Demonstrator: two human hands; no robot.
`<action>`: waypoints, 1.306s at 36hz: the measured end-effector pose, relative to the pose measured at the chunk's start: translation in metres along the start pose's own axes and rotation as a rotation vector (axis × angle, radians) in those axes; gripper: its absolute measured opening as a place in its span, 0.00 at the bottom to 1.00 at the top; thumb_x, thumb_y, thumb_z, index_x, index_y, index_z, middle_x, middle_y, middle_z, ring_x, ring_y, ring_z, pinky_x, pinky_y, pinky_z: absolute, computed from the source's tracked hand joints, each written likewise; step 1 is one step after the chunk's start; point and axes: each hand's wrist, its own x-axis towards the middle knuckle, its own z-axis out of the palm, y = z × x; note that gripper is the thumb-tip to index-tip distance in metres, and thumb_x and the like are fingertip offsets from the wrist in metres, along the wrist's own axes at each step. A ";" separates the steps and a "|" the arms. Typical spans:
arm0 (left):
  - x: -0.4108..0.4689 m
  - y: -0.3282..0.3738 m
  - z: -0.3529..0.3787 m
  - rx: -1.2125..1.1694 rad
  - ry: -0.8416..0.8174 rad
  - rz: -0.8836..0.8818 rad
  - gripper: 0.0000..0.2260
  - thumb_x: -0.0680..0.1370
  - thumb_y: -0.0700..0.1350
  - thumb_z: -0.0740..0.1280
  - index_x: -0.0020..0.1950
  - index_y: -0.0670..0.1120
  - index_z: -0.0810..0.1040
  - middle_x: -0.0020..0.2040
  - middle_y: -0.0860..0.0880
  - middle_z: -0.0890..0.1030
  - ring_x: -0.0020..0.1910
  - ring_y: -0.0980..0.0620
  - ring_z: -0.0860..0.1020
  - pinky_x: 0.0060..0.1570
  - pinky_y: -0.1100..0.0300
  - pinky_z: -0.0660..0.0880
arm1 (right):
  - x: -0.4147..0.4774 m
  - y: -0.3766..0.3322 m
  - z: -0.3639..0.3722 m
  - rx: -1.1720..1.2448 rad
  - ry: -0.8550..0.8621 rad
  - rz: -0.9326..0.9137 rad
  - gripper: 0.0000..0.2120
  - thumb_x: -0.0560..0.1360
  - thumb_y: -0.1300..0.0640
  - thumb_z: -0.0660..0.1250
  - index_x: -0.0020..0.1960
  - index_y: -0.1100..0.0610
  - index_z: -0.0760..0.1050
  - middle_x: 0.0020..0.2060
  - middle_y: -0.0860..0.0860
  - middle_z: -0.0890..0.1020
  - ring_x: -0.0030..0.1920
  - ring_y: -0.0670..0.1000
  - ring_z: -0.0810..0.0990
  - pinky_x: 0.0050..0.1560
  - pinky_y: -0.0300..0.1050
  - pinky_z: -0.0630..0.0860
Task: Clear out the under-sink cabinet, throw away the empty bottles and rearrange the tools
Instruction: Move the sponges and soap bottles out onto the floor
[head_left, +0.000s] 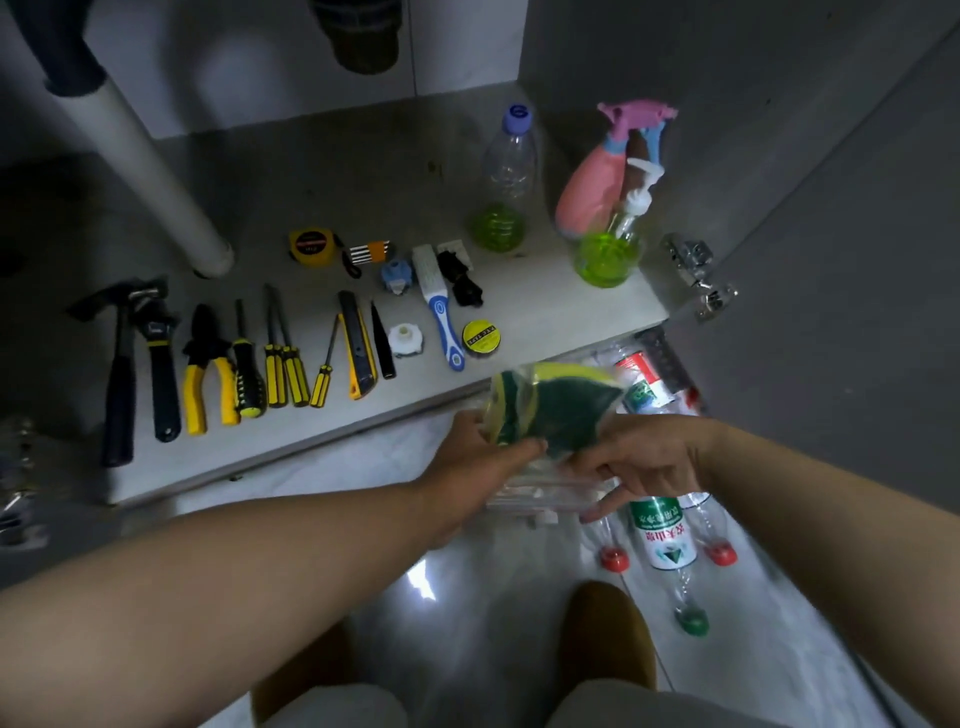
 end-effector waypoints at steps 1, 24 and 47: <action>-0.001 -0.005 -0.005 0.028 -0.024 -0.019 0.24 0.70 0.54 0.77 0.62 0.54 0.74 0.54 0.53 0.82 0.53 0.55 0.82 0.51 0.57 0.79 | 0.003 0.000 0.003 -0.023 -0.006 -0.001 0.31 0.69 0.62 0.75 0.70 0.59 0.70 0.66 0.61 0.77 0.65 0.63 0.77 0.66 0.67 0.73; 0.037 -0.046 -0.063 -0.042 -0.082 -0.356 0.25 0.75 0.52 0.76 0.67 0.41 0.75 0.56 0.41 0.85 0.55 0.43 0.85 0.60 0.42 0.80 | 0.111 -0.004 0.071 -0.312 0.587 -0.058 0.18 0.82 0.46 0.62 0.56 0.62 0.77 0.50 0.59 0.83 0.51 0.58 0.83 0.54 0.56 0.82; 0.049 0.007 -0.024 0.751 0.089 -0.451 0.35 0.84 0.63 0.51 0.80 0.36 0.55 0.79 0.37 0.60 0.77 0.39 0.64 0.70 0.52 0.67 | 0.061 -0.022 0.028 -0.730 0.950 -0.620 0.06 0.75 0.65 0.66 0.50 0.57 0.78 0.48 0.54 0.77 0.46 0.53 0.78 0.48 0.45 0.75</action>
